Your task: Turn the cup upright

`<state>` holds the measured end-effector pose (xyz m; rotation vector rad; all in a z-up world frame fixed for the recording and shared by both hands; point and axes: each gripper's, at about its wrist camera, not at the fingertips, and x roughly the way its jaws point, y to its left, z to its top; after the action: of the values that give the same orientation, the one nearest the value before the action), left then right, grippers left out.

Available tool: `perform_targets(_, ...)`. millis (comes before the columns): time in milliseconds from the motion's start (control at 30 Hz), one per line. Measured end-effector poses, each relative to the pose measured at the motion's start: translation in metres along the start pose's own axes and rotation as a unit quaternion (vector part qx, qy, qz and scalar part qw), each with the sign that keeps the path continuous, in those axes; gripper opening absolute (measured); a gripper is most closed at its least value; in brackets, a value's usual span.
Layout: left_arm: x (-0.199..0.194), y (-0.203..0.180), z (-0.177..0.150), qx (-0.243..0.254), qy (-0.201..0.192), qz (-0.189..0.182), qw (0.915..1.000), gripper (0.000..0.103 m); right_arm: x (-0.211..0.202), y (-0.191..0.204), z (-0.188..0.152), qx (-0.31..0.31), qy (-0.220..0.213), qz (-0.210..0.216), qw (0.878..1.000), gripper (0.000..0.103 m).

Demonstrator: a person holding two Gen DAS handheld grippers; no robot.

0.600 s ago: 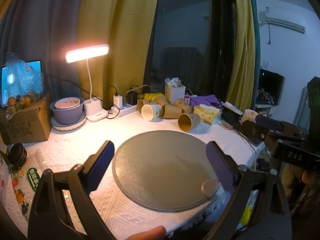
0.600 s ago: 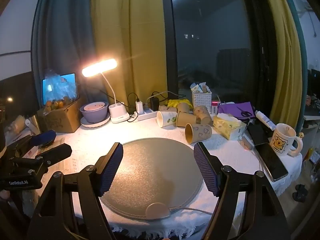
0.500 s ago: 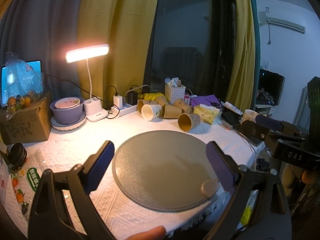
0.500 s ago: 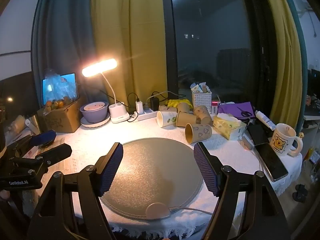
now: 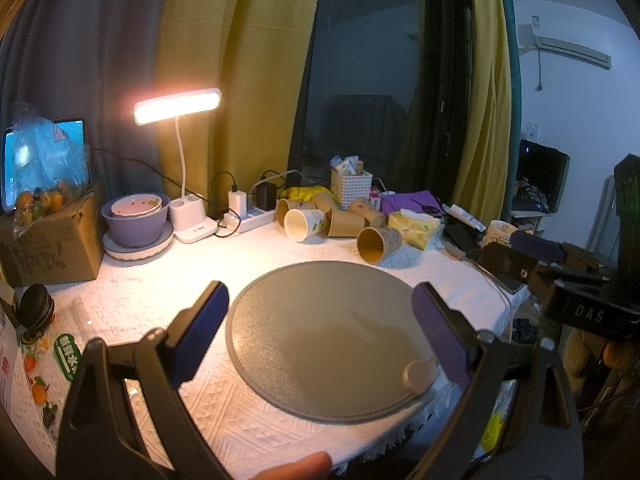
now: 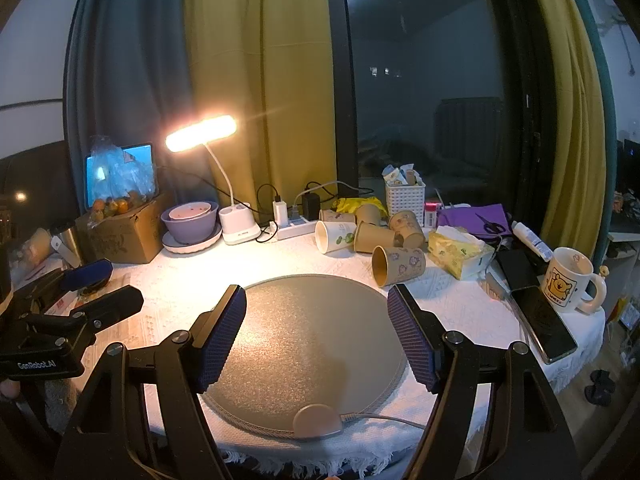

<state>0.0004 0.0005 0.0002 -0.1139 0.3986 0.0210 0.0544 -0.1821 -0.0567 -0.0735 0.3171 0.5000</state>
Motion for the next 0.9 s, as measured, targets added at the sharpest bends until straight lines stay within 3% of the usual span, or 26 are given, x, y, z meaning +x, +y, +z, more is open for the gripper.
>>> perform_targets(900, -0.0001, 0.0001, -0.0005, -0.001, 0.001, 0.000, 1.0000, 0.094, -0.0003, -0.0005, -0.0016, -0.003, 0.000, 0.000, 1.000, 0.076)
